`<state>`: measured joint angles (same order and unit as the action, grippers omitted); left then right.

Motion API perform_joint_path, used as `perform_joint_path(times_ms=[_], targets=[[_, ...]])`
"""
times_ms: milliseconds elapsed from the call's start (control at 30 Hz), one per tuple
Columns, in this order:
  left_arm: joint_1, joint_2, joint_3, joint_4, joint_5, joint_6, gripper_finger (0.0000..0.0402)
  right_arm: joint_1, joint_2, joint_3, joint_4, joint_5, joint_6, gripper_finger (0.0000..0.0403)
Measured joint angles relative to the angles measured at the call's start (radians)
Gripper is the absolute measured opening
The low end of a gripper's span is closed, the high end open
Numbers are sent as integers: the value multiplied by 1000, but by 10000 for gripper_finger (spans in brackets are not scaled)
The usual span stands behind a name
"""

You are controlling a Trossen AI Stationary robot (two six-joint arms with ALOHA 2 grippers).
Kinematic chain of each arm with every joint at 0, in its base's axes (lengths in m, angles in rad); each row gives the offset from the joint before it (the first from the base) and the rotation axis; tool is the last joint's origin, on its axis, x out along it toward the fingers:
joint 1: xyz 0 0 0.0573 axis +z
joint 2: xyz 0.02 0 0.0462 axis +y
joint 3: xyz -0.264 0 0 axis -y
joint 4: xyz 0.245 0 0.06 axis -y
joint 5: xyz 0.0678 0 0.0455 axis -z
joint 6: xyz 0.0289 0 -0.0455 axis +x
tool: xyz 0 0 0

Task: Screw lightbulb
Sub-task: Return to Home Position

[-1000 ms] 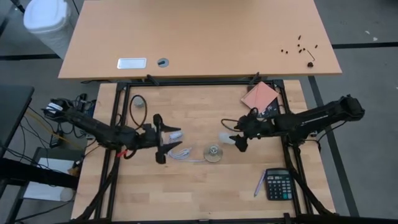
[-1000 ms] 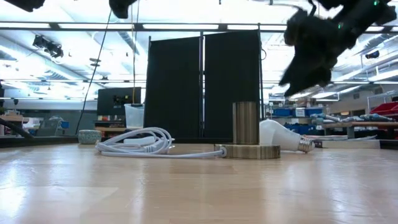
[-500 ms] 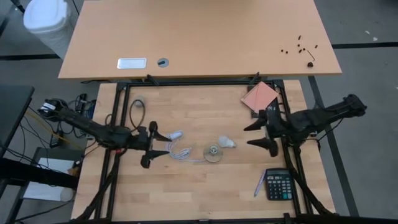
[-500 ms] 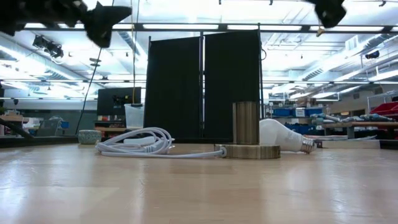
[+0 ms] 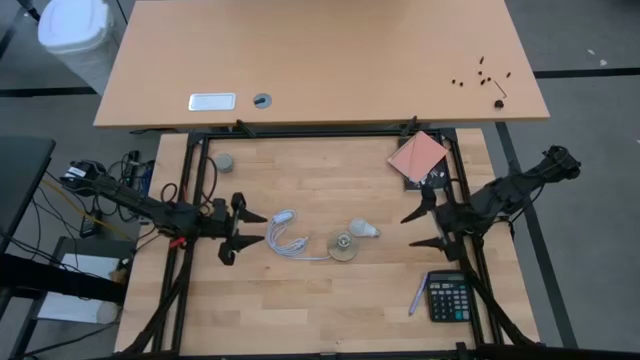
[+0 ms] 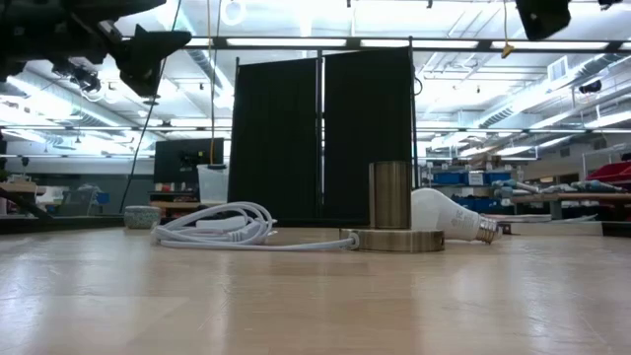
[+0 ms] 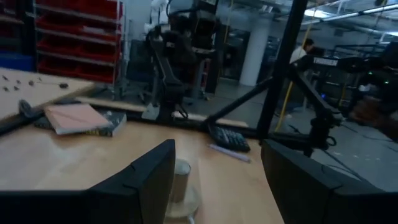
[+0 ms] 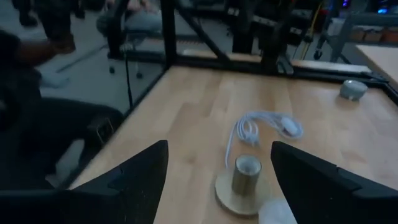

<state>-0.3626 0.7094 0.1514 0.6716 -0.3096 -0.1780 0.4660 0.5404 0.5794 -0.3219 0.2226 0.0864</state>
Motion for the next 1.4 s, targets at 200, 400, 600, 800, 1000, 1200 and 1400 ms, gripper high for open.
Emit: perform_joint_path(times_ms=[200, 400, 600, 800, 1000, 1200, 1400], targets=[[0, 0, -10, -111, 37, 18, 242, 4, 1, -39, -7, 0, 97, 294], [0, 2, -12, -152, 80, 99, 242, 3, 4, -43, 2, 0, 175, 295], [0, 3, -11, -249, 201, 113, 242, 3, 5, -43, 21, 0, 173, 293], [0, 3, -20, -340, 314, 47, 242, 3, 5, -43, 54, 0, 173, 295], [0, 3, -25, -413, 316, 48, 242, 3, 5, -43, 68, 0, 173, 293], [0, -11, -61, -356, 288, 93, 242, 3, 5, -43, 67, 0, 173, 295], [2, -105, -143, -186, 254, -123, 242, 3, 5, -44, 68, -1, 173, 294]])
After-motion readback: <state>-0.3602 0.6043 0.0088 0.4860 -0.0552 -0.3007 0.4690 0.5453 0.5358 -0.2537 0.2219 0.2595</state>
